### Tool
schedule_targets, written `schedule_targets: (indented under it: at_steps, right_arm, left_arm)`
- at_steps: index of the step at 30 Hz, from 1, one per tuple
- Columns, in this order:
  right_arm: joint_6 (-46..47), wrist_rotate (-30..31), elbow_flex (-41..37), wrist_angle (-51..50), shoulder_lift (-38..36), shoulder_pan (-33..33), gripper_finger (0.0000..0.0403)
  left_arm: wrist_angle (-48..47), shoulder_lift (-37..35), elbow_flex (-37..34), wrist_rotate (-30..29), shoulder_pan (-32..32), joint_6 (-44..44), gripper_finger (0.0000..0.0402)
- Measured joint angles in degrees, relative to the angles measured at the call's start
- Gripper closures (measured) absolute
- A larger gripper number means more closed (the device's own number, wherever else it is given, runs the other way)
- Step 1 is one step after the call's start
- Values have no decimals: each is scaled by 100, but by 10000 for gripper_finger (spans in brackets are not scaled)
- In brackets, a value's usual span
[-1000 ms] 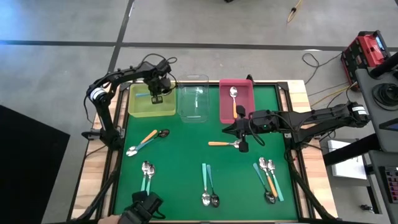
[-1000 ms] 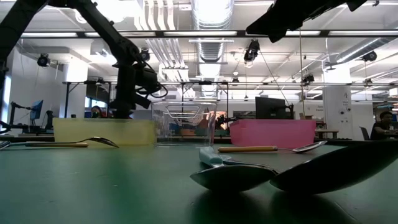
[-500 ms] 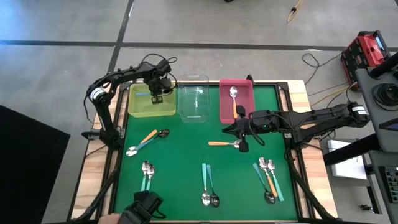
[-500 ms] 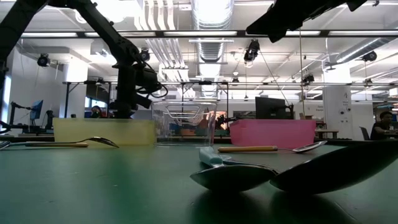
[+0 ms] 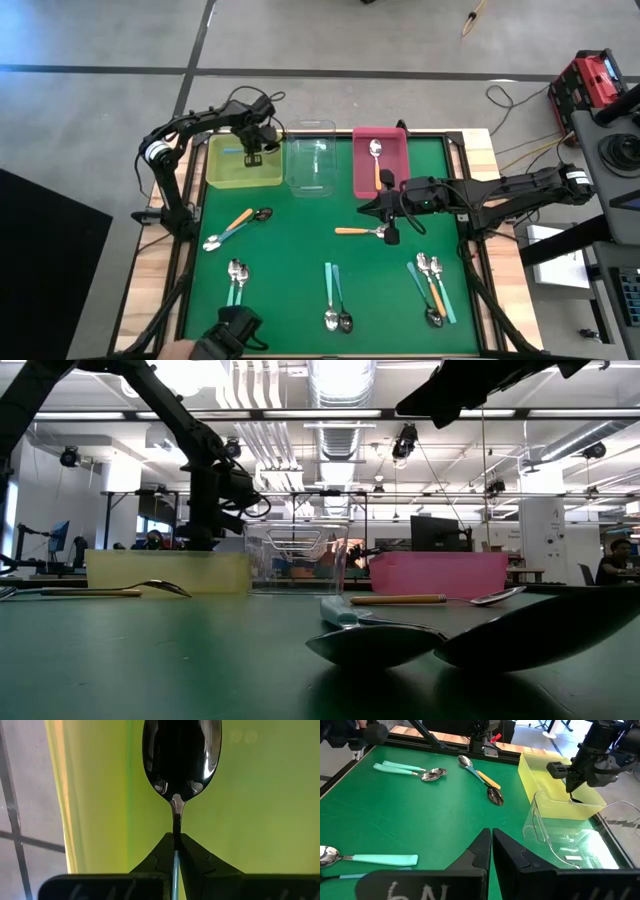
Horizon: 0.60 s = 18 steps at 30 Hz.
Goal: Sort silverware by color (type)
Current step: Put the blue spoon into the yellow bin
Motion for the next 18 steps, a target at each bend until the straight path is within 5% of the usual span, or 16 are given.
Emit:
schedule_targets:
  at_steps: [18]
  right_arm:
    - [12,0,0,-1,0,-1,394]
  left_arm:
    - [139,0,-1,30,56,81,401]
